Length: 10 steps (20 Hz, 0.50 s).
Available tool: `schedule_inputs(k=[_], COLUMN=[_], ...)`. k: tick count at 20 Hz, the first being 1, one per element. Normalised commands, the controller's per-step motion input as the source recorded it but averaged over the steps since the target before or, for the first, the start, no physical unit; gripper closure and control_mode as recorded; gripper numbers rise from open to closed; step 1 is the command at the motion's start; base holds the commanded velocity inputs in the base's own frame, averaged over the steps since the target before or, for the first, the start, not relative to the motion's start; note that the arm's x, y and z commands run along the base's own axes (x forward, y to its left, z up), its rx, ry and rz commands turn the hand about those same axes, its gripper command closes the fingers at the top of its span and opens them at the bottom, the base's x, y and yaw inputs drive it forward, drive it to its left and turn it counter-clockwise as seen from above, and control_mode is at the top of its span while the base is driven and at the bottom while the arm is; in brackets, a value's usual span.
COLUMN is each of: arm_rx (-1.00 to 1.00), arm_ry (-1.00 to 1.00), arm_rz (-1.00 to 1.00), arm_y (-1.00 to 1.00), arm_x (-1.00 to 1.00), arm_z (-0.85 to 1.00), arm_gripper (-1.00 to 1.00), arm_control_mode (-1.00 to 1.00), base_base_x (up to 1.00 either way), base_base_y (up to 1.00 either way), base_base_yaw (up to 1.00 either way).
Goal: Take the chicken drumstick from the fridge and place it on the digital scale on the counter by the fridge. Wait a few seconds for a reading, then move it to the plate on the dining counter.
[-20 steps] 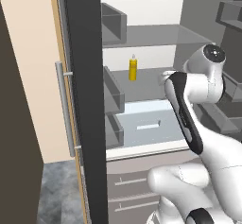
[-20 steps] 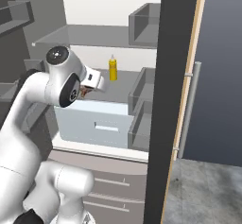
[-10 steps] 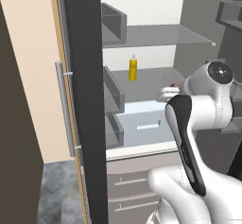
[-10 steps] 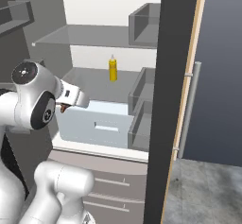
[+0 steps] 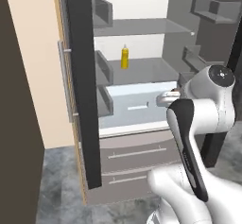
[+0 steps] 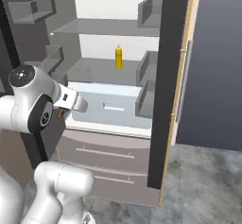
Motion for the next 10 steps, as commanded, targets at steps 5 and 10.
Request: schedule_inputs(k=[5,10], arm_rx=[0.0,0.0], arm_ry=[0.0,0.0], arm_rz=[0.0,0.0], arm_y=[0.0,0.0], arm_x=[0.0,0.0], arm_z=[0.0,0.0], arm_gripper=[1.0,1.0], arm_control_mode=[1.0,1.0], base_base_x=[-0.97,-0.28], base_base_y=[-0.05,0.0], base_base_yaw=[-0.43,-0.95])
